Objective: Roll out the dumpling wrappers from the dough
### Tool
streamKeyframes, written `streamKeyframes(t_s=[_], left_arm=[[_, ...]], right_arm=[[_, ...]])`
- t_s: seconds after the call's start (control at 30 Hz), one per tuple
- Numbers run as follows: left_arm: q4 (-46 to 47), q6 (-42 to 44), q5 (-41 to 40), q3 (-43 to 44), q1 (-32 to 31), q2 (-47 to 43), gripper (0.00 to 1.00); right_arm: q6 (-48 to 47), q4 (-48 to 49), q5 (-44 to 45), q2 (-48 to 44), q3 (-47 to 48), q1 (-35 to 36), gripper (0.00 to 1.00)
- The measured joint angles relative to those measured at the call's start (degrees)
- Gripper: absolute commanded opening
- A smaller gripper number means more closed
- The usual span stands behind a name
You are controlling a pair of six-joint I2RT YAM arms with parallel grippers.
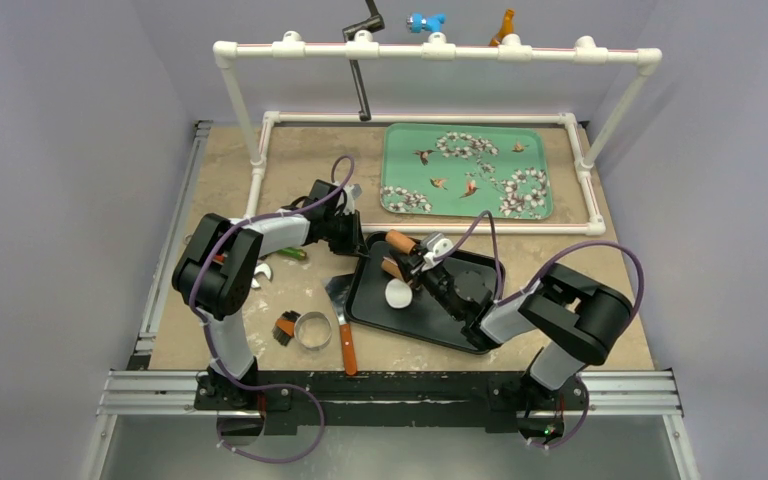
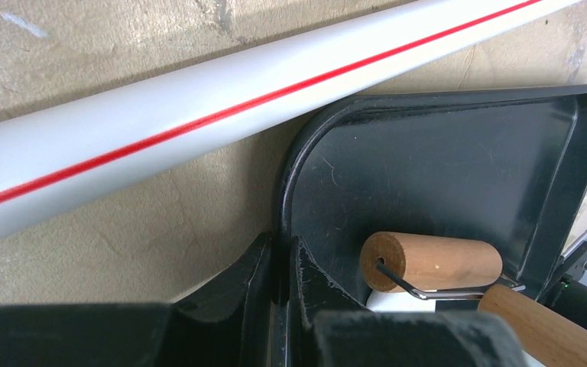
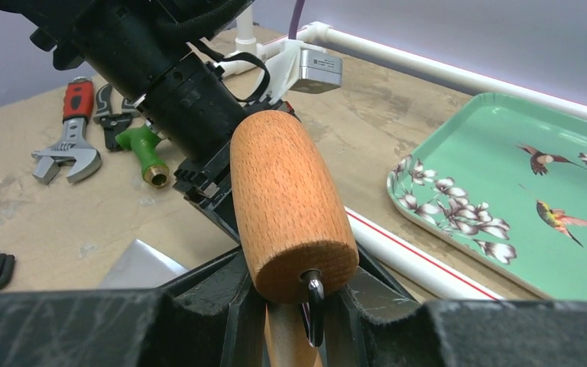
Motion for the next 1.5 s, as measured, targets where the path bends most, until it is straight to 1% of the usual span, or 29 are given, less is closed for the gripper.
streamKeyframes(t_s=[0.13,0.27,0.33,0.5,0.63,0.7,0.8,0.87,1.03,1.07,1.27,1.5], left_arm=[[-0.15,0.00,0.09,0.11,0.02,0.09,0.00],[-0.15,0.02,0.11,0.13,0.02,0.09,0.00],[-0.15,0.00,0.11,0.13,0.02,0.11,0.00],[-0.39,0.00,0.13,0.31,0.02,0.20,0.00],[-0.39,0.00,0.13,0.28,0.02,0.20,0.00],[-0.39,0.02,0.15,0.28,0.02,0.20,0.00],[-0.39,0.02,0.17,0.28,0.02,0.20,0.00],[-0.39,0.02,0.17,0.31,0.04,0.20,0.00],[-0.39,0.00,0.20,0.31,0.04,0.20,0.00],[-0.39,0.00,0.22,0.31,0.04,0.20,0.00],[-0.39,0.02,0.24,0.31,0.07,0.20,0.00],[-0.39,0.02,0.26,0.31,0.09,0.22,0.00]], right_arm=[[0.37,1.77,0.90,1.46,-0.48,0.20,0.00],[0.57,6.62,2.84,4.20,-2.14,1.05,0.00],[0.37,6.80,3.39,4.07,-2.29,1.42,0.00],[-2.01,-0.33,3.65,-0.66,-0.79,2.08,0.00],[-3.37,-6.43,2.36,-7.91,0.90,2.47,0.00],[-3.39,-7.15,1.14,-10.60,1.73,2.84,0.00],[-3.08,-6.64,0.33,-11.45,2.08,3.54,0.00],[-2.25,-6.40,-0.07,-9.92,2.08,3.91,0.00],[0.13,-3.08,0.04,-1.70,1.22,4.70,0.00],[0.57,-0.85,0.26,-0.57,0.98,4.79,0.00],[0.85,6.95,2.51,2.29,-2.19,5.40,0.00],[1.27,7.98,6.54,3.43,-4.42,5.84,0.00]])
